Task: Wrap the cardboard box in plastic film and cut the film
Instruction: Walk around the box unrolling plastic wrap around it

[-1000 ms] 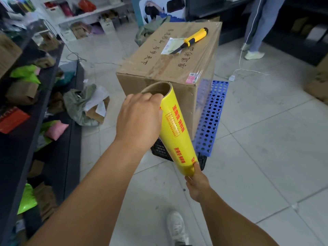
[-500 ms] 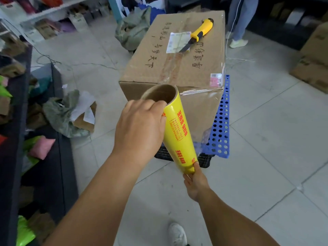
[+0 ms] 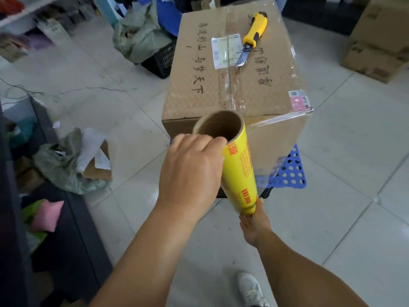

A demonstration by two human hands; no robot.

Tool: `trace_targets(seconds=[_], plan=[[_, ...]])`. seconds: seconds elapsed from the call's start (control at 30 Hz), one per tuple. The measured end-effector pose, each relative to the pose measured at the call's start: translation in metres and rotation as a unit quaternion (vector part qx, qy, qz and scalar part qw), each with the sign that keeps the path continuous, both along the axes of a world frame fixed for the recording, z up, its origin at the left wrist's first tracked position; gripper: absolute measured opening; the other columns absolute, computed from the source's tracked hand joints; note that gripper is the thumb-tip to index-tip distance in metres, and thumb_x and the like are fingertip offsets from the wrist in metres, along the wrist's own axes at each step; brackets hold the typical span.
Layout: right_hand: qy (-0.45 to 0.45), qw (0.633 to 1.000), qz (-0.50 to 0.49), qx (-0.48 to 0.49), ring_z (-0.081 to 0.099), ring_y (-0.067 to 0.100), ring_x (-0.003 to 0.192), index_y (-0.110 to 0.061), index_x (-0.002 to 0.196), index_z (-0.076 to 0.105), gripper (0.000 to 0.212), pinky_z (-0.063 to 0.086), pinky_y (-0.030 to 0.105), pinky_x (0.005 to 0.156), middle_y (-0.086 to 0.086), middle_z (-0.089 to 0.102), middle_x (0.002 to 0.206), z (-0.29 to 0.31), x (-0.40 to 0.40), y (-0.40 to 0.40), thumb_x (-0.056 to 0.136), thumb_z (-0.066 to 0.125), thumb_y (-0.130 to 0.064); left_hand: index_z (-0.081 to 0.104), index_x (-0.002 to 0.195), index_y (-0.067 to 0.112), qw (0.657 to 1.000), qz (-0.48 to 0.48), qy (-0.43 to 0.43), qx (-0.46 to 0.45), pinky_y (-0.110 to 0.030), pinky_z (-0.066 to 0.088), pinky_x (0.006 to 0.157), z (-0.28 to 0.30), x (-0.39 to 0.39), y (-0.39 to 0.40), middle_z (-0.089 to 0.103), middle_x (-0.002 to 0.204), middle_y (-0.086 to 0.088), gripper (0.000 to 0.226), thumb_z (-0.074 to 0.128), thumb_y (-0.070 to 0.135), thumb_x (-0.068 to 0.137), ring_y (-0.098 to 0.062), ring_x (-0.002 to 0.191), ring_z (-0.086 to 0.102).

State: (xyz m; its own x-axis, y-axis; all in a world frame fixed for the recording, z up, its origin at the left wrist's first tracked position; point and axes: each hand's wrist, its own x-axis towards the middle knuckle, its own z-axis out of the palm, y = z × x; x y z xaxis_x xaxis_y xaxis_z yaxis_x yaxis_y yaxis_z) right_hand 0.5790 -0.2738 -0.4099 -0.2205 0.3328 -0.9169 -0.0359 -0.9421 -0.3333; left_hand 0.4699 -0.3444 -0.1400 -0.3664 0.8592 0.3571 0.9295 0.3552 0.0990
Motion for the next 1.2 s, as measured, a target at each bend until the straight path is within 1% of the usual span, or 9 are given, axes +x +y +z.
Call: trace_targets(seconds=[0.13,0.27,0.43,0.53,0.63,0.77,0.9,1.03,1.2], plan=[[-0.012,0.999,-0.04,0.004,0.045,0.023,0.132,-0.02,0.143,0.039,0.07,0.032,0.033,0.109,0.007,0.047,0.144,-0.003,-0.001,-0.007,0.088,0.042,-0.064,0.067,0.1,0.007,0.999,-0.034,-0.017,0.005,-0.035,0.034,0.081,-0.004,-0.013,-0.003,0.068,0.087,-0.007,0.028,0.051,0.019,0.081,-0.029,0.082,0.059],[-0.021,0.995,-0.101,0.015,0.045,0.024,0.132,-0.02,0.144,0.035,0.066,0.031,0.035,0.11,0.008,0.045,0.144,0.001,-0.004,-0.022,0.092,0.041,-0.06,0.066,0.101,0.007,0.996,-0.09,-0.026,0.013,-0.035,0.034,0.08,-0.006,-0.033,-0.01,0.067,0.087,-0.007,0.025,0.055,0.016,0.081,-0.029,0.082,0.058],[-0.035,0.985,-0.169,0.03,0.046,0.025,0.13,-0.021,0.146,0.033,0.068,0.032,0.034,0.107,0.006,0.045,0.145,0.009,-0.011,-0.051,0.091,0.043,-0.059,0.065,0.102,0.006,0.985,-0.173,-0.027,-0.003,-0.037,0.035,0.082,-0.001,-0.056,-0.021,0.067,0.086,-0.007,0.027,0.052,0.017,0.082,-0.029,0.081,0.059],[-0.043,0.979,-0.194,0.032,0.053,0.025,0.121,-0.024,0.145,0.036,0.068,0.038,0.032,0.098,0.005,0.048,0.142,0.013,-0.016,-0.072,0.089,0.049,-0.059,0.065,0.1,0.008,0.978,-0.204,-0.03,-0.004,-0.039,0.036,0.08,0.005,-0.063,-0.026,0.066,0.081,-0.006,0.023,0.056,0.018,0.081,-0.029,0.078,0.057],[-0.026,0.976,-0.214,0.022,0.055,0.022,0.11,-0.028,0.142,0.04,0.064,0.04,0.03,0.091,0.004,0.05,0.141,0.013,-0.022,-0.088,0.087,0.05,-0.059,0.065,0.101,0.01,0.973,-0.228,-0.04,-0.019,-0.04,0.038,0.08,0.01,-0.067,-0.029,0.065,0.081,-0.004,0.025,0.052,0.022,0.083,-0.028,0.078,0.056],[-0.012,0.974,-0.226,0.024,0.05,0.024,0.125,-0.027,0.145,0.036,0.062,0.035,0.032,0.102,0.004,0.044,0.146,0.013,-0.03,-0.103,0.091,0.048,-0.054,0.064,0.104,0.009,0.97,-0.241,-0.026,-0.032,-0.039,0.037,0.079,0.012,-0.076,-0.031,0.065,0.082,-0.004,0.028,0.05,0.022,0.082,-0.028,0.079,0.057],[-0.015,0.969,-0.242,0.036,0.046,0.024,0.13,-0.024,0.145,0.036,0.064,0.031,0.033,0.109,0.004,0.043,0.146,0.017,-0.037,-0.114,0.091,0.05,-0.053,0.064,0.103,0.007,0.968,-0.25,-0.023,-0.021,-0.037,0.034,0.08,0.011,-0.091,-0.035,0.065,0.081,-0.007,0.026,0.058,0.017,0.079,-0.03,0.079,0.058],[-0.024,0.961,-0.27,0.058,0.046,0.023,0.13,-0.021,0.144,0.038,0.061,0.027,0.034,0.113,0.006,0.046,0.144,0.019,-0.037,-0.131,0.093,0.048,-0.051,0.064,0.106,0.006,0.955,-0.295,-0.024,-0.025,-0.037,0.036,0.082,0.011,-0.109,-0.04,0.066,0.084,-0.007,0.029,0.058,0.017,0.08,-0.029,0.081,0.059],[-0.023,0.944,-0.318,0.079,0.04,0.025,0.136,-0.02,0.148,0.031,0.06,0.024,0.037,0.116,0.005,0.037,0.151,0.015,-0.062,-0.16,0.096,0.042,-0.049,0.064,0.103,0.005,0.932,-0.361,-0.001,-0.027,-0.037,0.034,0.079,0.007,-0.144,-0.043,0.065,0.078,-0.007,0.027,0.058,0.017,0.079,-0.029,0.075,0.058]])
